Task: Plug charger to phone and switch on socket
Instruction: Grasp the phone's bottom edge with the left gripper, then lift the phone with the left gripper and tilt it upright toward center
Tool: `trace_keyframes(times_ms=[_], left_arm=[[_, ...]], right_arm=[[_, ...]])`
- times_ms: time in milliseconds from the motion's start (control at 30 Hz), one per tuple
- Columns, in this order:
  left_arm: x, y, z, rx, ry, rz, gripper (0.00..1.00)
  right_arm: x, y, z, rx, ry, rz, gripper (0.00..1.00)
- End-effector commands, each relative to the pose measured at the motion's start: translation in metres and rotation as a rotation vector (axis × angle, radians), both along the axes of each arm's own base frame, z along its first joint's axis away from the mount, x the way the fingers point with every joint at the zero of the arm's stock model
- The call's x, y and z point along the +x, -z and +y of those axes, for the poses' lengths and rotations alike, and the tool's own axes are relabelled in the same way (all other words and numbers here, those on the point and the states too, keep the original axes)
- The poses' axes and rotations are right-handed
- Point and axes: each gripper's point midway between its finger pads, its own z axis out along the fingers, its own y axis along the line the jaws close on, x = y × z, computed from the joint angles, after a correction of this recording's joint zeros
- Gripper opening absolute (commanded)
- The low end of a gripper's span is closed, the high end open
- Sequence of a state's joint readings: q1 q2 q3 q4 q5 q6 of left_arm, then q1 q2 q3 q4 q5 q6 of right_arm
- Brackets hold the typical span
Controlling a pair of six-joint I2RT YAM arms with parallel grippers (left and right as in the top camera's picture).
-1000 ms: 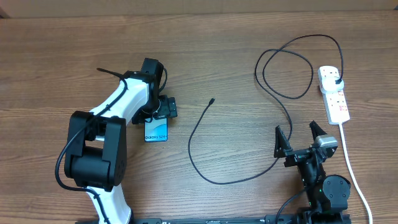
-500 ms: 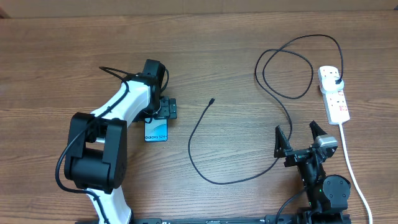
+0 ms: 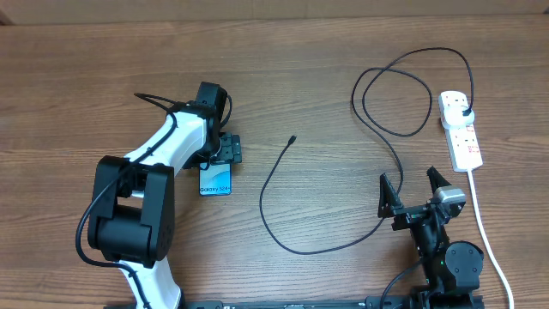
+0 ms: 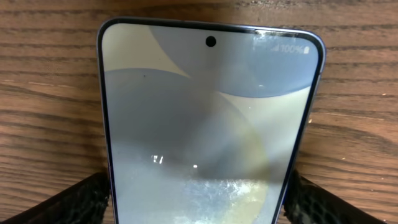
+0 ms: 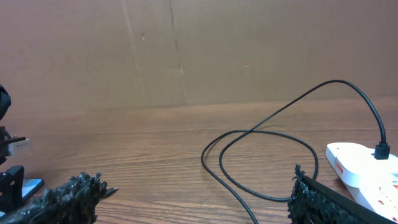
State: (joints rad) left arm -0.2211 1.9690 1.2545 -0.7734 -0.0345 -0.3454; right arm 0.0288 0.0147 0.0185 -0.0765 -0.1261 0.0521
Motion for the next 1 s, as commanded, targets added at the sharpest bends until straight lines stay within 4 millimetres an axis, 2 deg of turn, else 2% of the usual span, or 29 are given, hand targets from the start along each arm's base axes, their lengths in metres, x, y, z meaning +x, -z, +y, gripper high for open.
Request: trace_keyframes(times_ms=[0,300,433,567,733,967], left_arm=[[-0.032,0.035,-0.002,-0.03,-0.038,0.135,0.88],[-0.034,0.034,-0.002,-0.031,-0.039,0.145,0.8],[-0.03,0.028,-0.002,-0.03,-0.041,0.146,0.79],[-0.018,0.01,-0.004,-0.032,-0.041,0.138,0.76],[-0.002,-0.022,-0.009,-0.039,-0.049,0.129,0.77],[0.018,-0.069,-0.029,-0.138,-0.042,0.101,0.75]], right_arm=[[0.0,0.002,0.001,-0.001,-0.002,-0.005,1.0],[0.0,0.002,0.001,-0.001,-0.002,-0.005,1.0],[0.0,0.002,0.001,-0.001,-0.002,-0.005,1.0],[0.0,0.002,0.001,-0.001,-0.002,-0.005,1.0],[0.0,0.002,0.001,-0.001,-0.002,-0.005,1.0],[0.0,0.002,0.001,-0.001,-0.002,-0.005,1.0]])
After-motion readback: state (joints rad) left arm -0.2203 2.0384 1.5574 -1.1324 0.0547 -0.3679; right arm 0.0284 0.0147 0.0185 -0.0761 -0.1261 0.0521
